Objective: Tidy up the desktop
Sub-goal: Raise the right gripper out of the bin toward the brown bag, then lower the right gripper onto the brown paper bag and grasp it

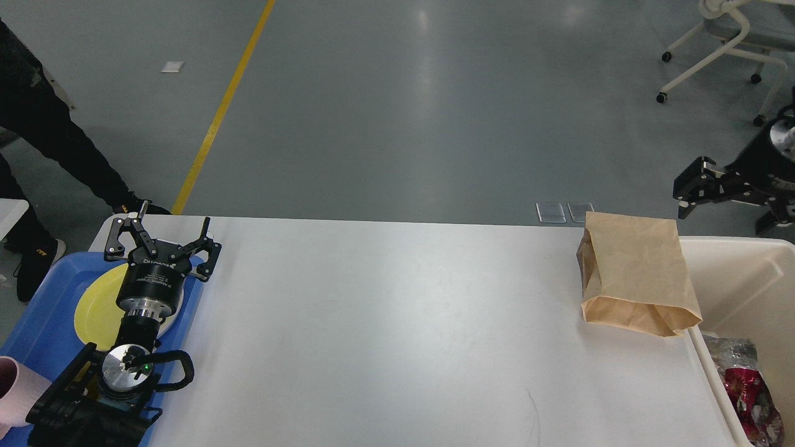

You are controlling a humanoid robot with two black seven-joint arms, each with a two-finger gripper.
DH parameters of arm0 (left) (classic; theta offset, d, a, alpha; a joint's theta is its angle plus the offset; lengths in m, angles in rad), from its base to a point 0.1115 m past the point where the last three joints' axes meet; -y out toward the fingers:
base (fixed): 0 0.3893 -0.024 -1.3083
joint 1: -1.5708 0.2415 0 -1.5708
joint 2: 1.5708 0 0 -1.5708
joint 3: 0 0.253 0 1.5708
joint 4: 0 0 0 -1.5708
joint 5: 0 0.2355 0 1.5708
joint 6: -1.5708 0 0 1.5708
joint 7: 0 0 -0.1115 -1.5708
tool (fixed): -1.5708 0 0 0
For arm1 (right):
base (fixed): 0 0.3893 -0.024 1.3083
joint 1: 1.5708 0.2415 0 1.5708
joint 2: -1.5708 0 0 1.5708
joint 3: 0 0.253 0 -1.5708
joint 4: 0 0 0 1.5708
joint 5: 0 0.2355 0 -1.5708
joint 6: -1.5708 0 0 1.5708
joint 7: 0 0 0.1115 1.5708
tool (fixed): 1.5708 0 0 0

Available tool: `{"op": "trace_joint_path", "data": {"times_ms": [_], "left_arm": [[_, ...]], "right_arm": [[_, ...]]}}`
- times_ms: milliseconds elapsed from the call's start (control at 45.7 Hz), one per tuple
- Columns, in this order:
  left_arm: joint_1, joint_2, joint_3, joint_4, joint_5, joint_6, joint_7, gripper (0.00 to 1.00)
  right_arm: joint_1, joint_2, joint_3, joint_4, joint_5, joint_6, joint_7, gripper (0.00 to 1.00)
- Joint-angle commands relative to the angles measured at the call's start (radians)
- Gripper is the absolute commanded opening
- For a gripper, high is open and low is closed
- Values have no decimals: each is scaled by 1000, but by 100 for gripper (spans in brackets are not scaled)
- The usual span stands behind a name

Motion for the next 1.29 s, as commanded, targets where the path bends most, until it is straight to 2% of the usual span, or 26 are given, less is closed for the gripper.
{"op": "trace_joint_path", "data": {"times_ms": [0, 219, 372, 482, 635, 832, 1161, 1270], "left_arm": [[0, -1, 0, -1, 0, 0, 0, 96], [0, 0, 0, 1, 0, 0, 0, 96], [0, 0, 0, -1, 0, 0, 0, 96], [0, 0, 0, 1, 0, 0, 0, 96], [0, 0, 0, 1, 0, 0, 0, 96], [0, 0, 0, 1, 0, 0, 0, 96], [0, 0, 0, -1, 0, 0, 0, 96], [0, 0, 0, -1, 0, 0, 0, 96]], "right_arm": [[178, 69, 9, 225, 5, -3, -6, 100], [399, 146, 24, 501, 8, -60, -7, 100], [403, 134, 28, 514, 7, -111, -7, 100], [297, 100, 25, 494, -1, -195, -7, 100], [58, 133, 21, 347, -4, -322, -44, 100], [-221, 205, 43, 35, 10, -349, -52, 100], [-742, 432, 92, -509, 7, -479, -53, 99], [-849, 446, 86, -634, -7, -502, -67, 98]]}}
